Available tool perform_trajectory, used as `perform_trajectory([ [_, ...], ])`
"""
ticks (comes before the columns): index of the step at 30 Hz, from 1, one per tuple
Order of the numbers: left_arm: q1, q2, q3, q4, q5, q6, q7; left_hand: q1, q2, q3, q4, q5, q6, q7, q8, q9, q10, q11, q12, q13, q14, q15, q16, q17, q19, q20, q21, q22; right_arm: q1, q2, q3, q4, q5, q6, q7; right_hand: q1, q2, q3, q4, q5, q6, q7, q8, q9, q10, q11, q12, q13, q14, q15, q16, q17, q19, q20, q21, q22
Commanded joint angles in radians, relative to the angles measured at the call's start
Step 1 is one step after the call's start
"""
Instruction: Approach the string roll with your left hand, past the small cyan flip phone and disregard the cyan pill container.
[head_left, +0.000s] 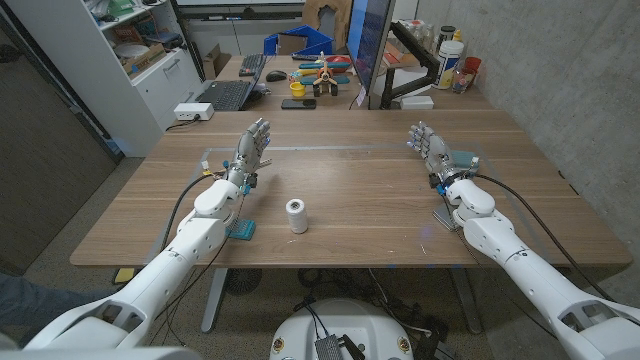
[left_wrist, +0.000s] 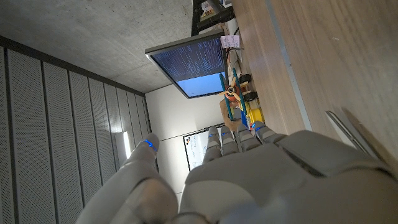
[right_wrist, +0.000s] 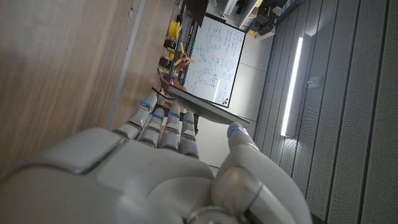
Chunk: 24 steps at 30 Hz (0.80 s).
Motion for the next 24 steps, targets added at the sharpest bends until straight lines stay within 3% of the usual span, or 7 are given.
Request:
perform_trajectory([
  [1, 0.049, -0.218, -0.250, -0.035, 0.251, 0.079, -0.109, 0.012, 0.001, 0.007, -0.002, 0.008, 0.014, 0.001, 0.007, 0.002, 0.008, -0.005, 0.006, 0.002, 0.003, -0.001, 0.009, 0.002, -0.005, -0.008, 0.003, 0.003, -0.040, 0.174, 0.201, -0.017, -0.182, -0.080, 0.110, 0.008, 0.000, 0.006, 0.001, 0.004, 0.012, -0.001, 0.004, 0.003, 0.011, 0.001, 0.004, 0.004, 0.014, -0.001, 0.009, 0.000, 0.005, -0.017, 0.002, 0.003],
  [10, 0.062, -0.333, -0.383, -0.065, 0.378, 0.115, -0.193, 0.018, 0.007, 0.007, -0.005, 0.010, 0.026, 0.001, 0.009, 0.003, 0.017, -0.003, 0.008, 0.001, 0.011, 0.000, 0.009, 0.002, 0.002, 0.003, 0.000, 0.003, -0.039, 0.270, 0.298, -0.033, -0.303, -0.122, 0.172, 0.007, 0.003, 0.005, 0.000, 0.004, 0.015, -0.002, 0.004, 0.000, 0.008, 0.002, 0.002, 0.003, 0.008, 0.003, 0.005, -0.001, 0.001, -0.018, -0.006, 0.003],
  [24, 0.079, -0.417, -0.497, -0.109, 0.462, 0.134, -0.291, 0.023, 0.010, 0.007, -0.007, 0.012, 0.029, 0.001, 0.007, 0.003, 0.018, 0.000, 0.007, 0.001, 0.014, 0.001, 0.008, 0.002, 0.002, 0.009, -0.005, 0.003, -0.032, 0.356, 0.367, -0.026, -0.398, -0.136, 0.216, 0.008, 0.008, 0.003, -0.002, 0.004, 0.020, -0.004, 0.005, -0.005, 0.009, 0.002, 0.002, 0.003, 0.007, 0.000, 0.004, -0.003, 0.000, -0.016, -0.014, 0.003],
])
